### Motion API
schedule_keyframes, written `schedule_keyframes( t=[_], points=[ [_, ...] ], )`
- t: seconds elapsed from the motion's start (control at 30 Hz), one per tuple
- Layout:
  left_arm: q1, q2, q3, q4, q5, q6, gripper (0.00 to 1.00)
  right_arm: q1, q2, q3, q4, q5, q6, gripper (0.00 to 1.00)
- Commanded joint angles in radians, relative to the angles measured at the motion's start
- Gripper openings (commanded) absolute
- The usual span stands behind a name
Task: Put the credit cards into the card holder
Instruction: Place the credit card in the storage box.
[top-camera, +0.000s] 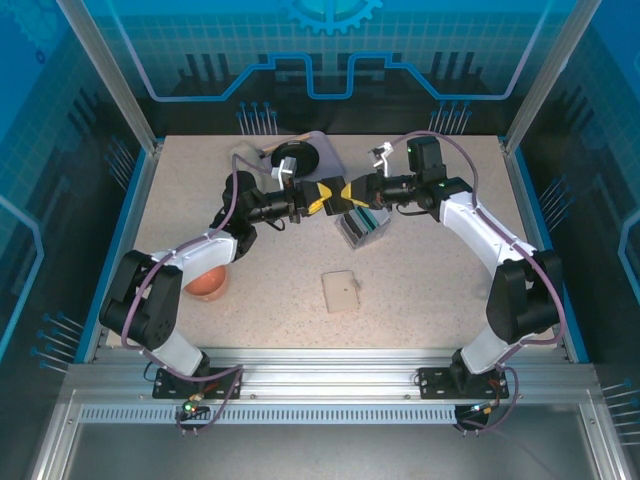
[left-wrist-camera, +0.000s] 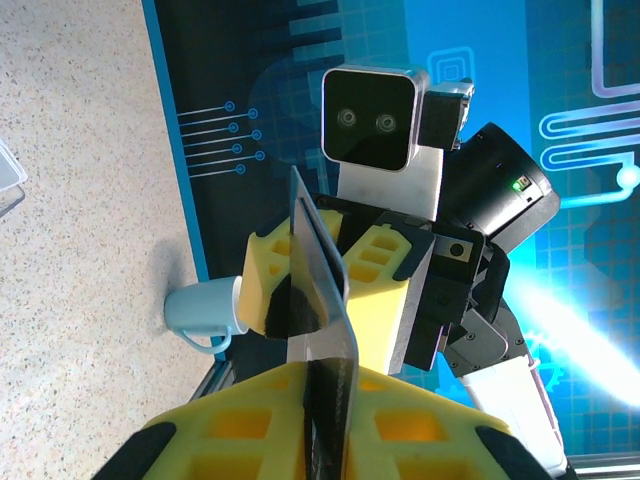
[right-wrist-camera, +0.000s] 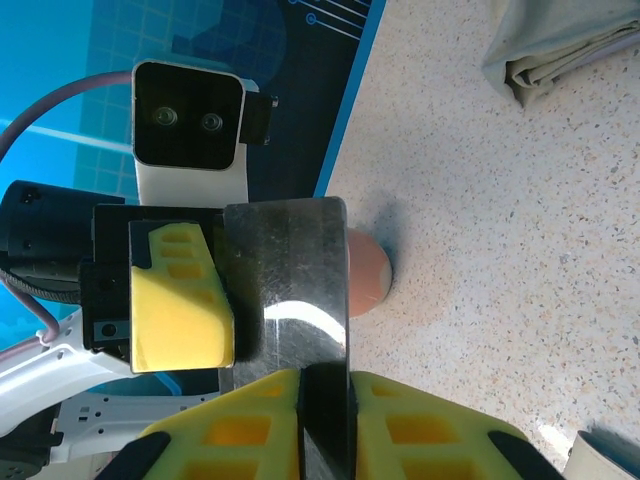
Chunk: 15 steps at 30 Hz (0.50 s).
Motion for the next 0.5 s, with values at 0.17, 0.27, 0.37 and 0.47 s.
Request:
schedule_keyframes(
  t=[0.17,0.27,0.37,0.47],
  points=[
    [-0.005,-0.025,-0.012,0.114,0.029,-0.012,0.14,-0.026,-0.001,-0.029,-0.072,0.12,-0.007,0.12],
    [-0.005,-0.024,-0.018,0.111,0.027,-0.01,0.14,-0.034,-0.006,-0.033,-0.089,0.147,-0.015,0.1],
    [-0.005,-0.025,-0.023,0.101,0.021,-0.006,0.13,-0.038,-0.009,-0.032,-0.106,0.164,-0.026,0.1],
    [-0.003,-0.029,-0.03,0.063,0.012,0.012,0.13,-0.044,-0.014,-0.032,-0.119,0.2,-0.041,0.08]
  ],
)
